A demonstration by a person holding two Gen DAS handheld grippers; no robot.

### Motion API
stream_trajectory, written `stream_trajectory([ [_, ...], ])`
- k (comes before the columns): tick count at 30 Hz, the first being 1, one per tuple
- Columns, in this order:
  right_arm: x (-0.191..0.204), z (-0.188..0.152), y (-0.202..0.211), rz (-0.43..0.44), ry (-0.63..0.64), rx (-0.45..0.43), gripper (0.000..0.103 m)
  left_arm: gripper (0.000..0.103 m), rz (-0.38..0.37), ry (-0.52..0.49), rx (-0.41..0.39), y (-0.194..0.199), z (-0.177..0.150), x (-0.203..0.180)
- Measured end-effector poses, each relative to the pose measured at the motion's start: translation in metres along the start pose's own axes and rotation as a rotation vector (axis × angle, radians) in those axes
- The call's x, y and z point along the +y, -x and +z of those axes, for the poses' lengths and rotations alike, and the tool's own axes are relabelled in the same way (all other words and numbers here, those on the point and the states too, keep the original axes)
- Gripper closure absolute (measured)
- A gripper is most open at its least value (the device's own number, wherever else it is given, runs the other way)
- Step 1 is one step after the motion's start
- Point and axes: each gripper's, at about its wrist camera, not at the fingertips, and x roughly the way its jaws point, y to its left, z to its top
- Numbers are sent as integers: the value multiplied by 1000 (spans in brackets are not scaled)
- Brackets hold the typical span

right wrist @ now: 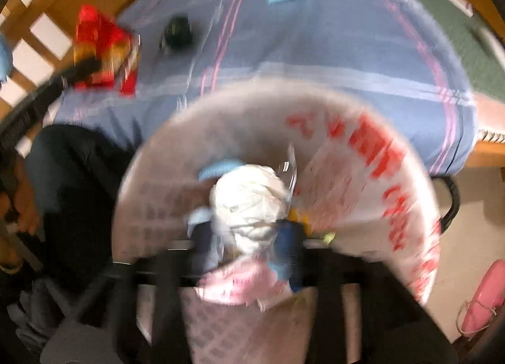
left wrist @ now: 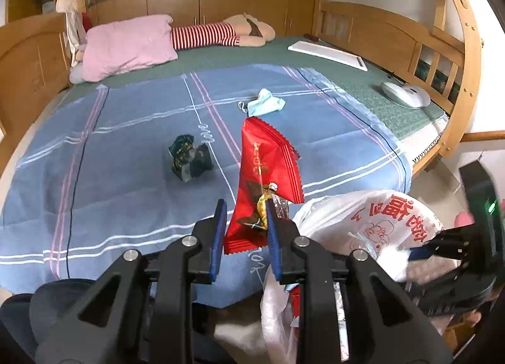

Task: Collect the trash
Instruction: 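Carry the red wrapper and white tissue over the trash bag and open both grippers, then grasp the dark green wrapper on the sheet with the left gripper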

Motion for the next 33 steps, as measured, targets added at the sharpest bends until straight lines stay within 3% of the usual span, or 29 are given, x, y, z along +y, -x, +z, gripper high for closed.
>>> stream_trajectory([
  [1, -1, 0, 0, -35, 3, -5, 27, 78, -5, 9, 6, -1, -1, 2],
  [4, -14, 4, 14, 8, -70, -67, 27, 78, -25, 28, 27, -5, -4, 5],
  [7, -39, 11, 47, 15, -217, -226, 26, 78, -86, 9, 69, -15, -6, 1],
  [11, -74, 7, 85, 51, -424, -434, 26, 78, -204, -127, 119, -21, -15, -29],
  [17, -80, 9, 92, -46, -461, -488, 25, 74, -329, -369, 176, -26, -37, -83],
  [19, -83, 8, 87, -14, -482, -472, 25, 48, -346, -427, 189, -26, -44, -94],
  [20, -85, 9, 84, 7, -500, -463, 25, 22, -328, -439, 180, -25, -46, -97],
  [21, -87, 9, 82, 19, -512, -458, 25, 13, -311, -443, 167, -23, -46, -97],
  [25, -88, 7, 75, 57, -549, -442, 25, 13, -329, -330, 138, -21, -35, -75],
  [27, -86, 6, 75, 53, -541, -449, 25, 13, -333, -191, 116, -24, -23, -47],
  [29, -85, 6, 76, 35, -529, -460, 25, 13, -339, 50, 60, -27, -5, 1],
  [31, -84, 7, 75, 30, -523, -462, 25, 13, -275, 244, 57, -43, 12, 46],
  [33, -83, 9, 74, 37, -520, -462, 25, 13, -181, 329, 69, -64, 28, 77],
])
